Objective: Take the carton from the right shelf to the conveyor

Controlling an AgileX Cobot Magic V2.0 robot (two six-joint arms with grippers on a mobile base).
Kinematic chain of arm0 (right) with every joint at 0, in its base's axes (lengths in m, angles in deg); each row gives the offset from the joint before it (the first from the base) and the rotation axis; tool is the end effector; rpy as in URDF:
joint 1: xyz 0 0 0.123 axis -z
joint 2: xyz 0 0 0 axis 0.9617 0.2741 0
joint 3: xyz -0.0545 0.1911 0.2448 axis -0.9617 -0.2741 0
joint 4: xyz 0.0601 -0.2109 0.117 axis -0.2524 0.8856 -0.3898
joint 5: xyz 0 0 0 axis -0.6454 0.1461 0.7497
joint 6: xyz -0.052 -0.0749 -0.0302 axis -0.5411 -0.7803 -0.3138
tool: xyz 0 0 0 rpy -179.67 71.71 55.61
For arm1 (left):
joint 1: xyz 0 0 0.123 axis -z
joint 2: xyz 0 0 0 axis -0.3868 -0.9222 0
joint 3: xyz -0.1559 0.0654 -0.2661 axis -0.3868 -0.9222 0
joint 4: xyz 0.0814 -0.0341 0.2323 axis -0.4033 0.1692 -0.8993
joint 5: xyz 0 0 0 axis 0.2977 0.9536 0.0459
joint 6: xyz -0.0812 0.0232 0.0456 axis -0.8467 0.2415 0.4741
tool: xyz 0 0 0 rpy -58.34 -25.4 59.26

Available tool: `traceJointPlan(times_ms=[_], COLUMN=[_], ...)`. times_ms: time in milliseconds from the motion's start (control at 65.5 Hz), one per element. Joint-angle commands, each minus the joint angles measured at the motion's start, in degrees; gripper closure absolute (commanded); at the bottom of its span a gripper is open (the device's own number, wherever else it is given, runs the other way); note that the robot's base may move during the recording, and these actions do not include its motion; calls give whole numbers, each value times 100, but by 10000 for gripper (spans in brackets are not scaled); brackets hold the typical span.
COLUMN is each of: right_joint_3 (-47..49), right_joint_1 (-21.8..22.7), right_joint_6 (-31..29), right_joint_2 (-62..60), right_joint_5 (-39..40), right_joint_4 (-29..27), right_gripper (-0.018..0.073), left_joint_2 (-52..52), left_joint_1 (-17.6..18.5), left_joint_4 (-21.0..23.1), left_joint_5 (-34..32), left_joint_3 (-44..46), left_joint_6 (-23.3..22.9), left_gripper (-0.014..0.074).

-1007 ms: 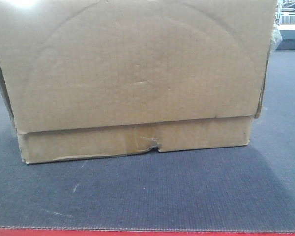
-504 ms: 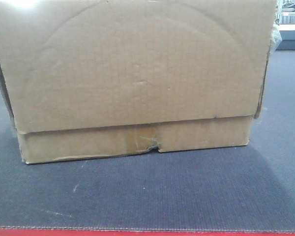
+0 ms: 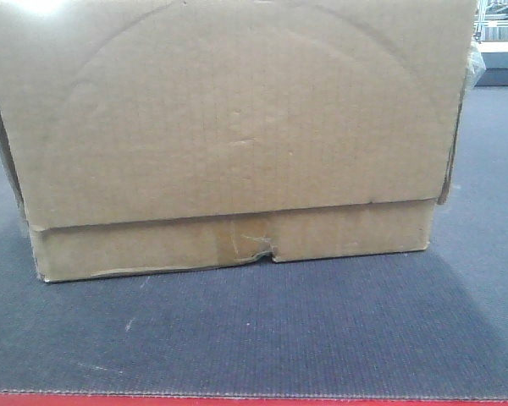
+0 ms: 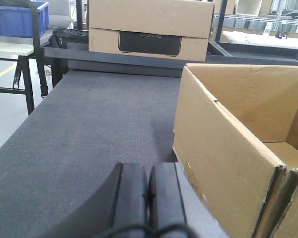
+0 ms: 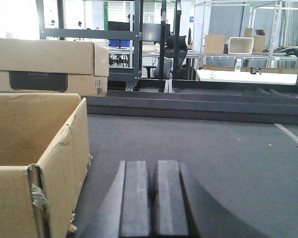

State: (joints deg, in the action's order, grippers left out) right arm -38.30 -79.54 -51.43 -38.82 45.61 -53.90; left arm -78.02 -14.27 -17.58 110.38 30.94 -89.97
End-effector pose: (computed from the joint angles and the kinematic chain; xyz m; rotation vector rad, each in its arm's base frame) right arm 0.0057 0.0002 0.3159 -0.0676 1.4881 0.0748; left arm 0.0313 0.0106 0.3197 -0.0583 1.6420 -0.0409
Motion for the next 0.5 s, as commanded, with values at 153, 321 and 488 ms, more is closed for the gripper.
traceJointPlan(times_ms=[153,321,488], right_joint_3=[-9,-9,-9], right_joint_1=[35,35,35], right_joint_6=[-26,-26,-26], right_joint_2=[-30,-30,-30], right_joint_5=[152,152,152], right_joint_4=[57,57,57], right_gripper=[627,627,627], left_joint_2=[21,240,660], left_joint_1=[-8,-153,-756], left_joint_4=[-11,1217,1909], left_joint_5=[-122,-90,-322], left_joint_3=[-11,-11,-497], left_joint_6=[25,1879,2366], left_gripper=[596,596,596])
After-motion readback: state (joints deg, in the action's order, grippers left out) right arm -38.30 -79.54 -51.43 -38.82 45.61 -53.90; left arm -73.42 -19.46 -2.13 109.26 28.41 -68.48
